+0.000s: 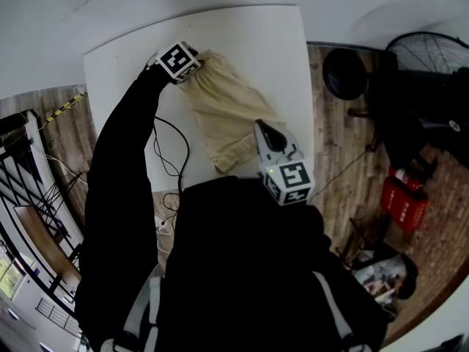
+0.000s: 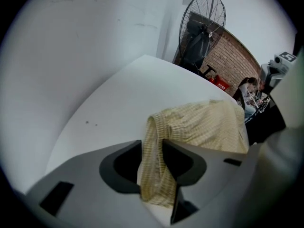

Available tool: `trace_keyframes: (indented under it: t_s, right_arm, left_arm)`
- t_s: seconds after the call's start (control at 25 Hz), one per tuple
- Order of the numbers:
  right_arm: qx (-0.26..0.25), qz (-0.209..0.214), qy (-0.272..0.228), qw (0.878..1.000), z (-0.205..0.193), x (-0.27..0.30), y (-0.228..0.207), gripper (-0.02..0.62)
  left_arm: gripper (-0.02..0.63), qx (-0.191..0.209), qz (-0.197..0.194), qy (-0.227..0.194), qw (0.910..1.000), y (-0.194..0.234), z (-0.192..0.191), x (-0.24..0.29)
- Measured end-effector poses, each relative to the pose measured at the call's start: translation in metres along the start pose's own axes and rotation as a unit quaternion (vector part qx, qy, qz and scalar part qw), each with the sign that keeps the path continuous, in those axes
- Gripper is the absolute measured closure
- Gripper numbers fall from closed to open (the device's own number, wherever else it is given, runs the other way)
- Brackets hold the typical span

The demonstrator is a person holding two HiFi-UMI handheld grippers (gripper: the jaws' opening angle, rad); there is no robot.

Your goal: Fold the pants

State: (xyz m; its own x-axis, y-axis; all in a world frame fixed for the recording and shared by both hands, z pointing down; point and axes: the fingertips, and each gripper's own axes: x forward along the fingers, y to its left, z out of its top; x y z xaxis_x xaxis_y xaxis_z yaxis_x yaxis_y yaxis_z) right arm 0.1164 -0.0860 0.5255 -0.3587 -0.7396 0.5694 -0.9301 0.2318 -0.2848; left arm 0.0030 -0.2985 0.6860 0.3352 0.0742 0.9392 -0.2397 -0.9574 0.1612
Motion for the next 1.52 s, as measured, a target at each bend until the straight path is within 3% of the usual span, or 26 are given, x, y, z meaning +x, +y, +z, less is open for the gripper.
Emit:
trace_keyframes:
  t_s: [0.24,0.36,0.48,0.6,0.92,1.52]
  right_arm:
    - [-0.002,-0.005,-0.001,1.000,-0.005,-0.004,0.002,0.591]
    - [-0.004,-0.009,-0.007,1.000,-0.003,-0.009,0.002,0.591]
    - [-0.004,-0.012,-0.010,1.000,-0.002,-0.013,0.002,0.591]
    - [-0.006,-0.012,-0.011,1.000,-0.003,-0.014,0.004,0.591]
    - [-0.018,-0.006,-0.018,1.000,-0.007,-0.030,0.011,0.591]
    - [-0.034,-0.002,-0.035,0.999,-0.015,-0.058,0.007,0.591]
  left_arm:
    - [0.502,0.018,0.009,0.022,0.9995,-0.002,0.000,0.000]
    - [0.522,0.036,0.037,0.011,0.9986,-0.009,0.001,0.000]
    - [0.584,0.040,0.073,-0.003,0.9965,-0.011,-0.004,0.000]
    - [0.588,0.057,0.108,-0.009,0.9924,-0.011,-0.007,-0.003]
    - [0.589,0.055,0.178,-0.051,0.9811,-0.031,0.007,-0.044]
    - [0.589,0.010,0.171,-0.105,0.9796,-0.121,0.034,-0.095]
